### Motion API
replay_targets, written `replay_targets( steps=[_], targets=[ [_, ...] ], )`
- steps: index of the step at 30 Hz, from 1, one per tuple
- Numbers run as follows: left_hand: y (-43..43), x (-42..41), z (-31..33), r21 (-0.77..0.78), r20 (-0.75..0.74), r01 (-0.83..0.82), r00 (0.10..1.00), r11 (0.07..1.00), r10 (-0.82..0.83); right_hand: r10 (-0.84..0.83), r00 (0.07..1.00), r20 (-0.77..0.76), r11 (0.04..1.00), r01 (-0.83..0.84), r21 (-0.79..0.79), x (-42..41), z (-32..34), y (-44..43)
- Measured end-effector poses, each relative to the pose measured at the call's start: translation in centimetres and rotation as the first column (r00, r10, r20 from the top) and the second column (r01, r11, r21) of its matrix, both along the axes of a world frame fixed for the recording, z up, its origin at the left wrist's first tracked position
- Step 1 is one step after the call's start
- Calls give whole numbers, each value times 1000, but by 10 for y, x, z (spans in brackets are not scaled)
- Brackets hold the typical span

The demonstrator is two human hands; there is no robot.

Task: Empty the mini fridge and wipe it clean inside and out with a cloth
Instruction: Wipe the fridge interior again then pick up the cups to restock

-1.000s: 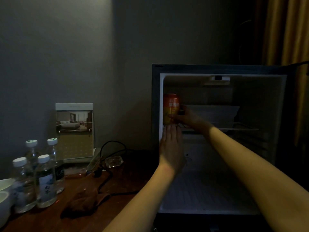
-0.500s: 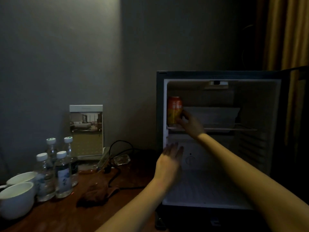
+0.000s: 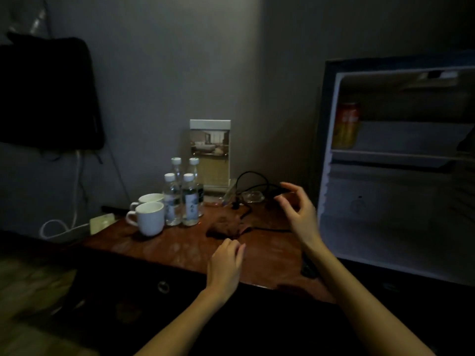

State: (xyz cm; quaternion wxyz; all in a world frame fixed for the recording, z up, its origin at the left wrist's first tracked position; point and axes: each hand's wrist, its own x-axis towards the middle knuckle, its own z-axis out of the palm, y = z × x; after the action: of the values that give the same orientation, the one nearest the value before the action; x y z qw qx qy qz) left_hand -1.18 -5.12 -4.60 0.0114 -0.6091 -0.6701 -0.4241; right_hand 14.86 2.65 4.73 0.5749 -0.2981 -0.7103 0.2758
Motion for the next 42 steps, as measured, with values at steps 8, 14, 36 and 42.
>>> replay_targets(
  steps=[8, 14, 36, 42],
  targets=[
    [-34, -64, -27, -66, 157, -195, 966, 978, 204, 241, 965, 104, 955, -217, -201, -97, -70, -11],
    [-31, -91, -34, -23, 243, -241, 940, 970, 239, 352, 936, 13, 850, -313, -424, -141, -106, -8],
    [78, -180, -36, -61, 497, -329, 809, 942, 315, 409, 906, -108, 751, -402, -524, -200, -124, 33],
    [84, -184, -44, -71, 440, -312, 843, 947, 310, 312, 947, -82, 854, -317, -414, -261, -93, 71]
  ],
)
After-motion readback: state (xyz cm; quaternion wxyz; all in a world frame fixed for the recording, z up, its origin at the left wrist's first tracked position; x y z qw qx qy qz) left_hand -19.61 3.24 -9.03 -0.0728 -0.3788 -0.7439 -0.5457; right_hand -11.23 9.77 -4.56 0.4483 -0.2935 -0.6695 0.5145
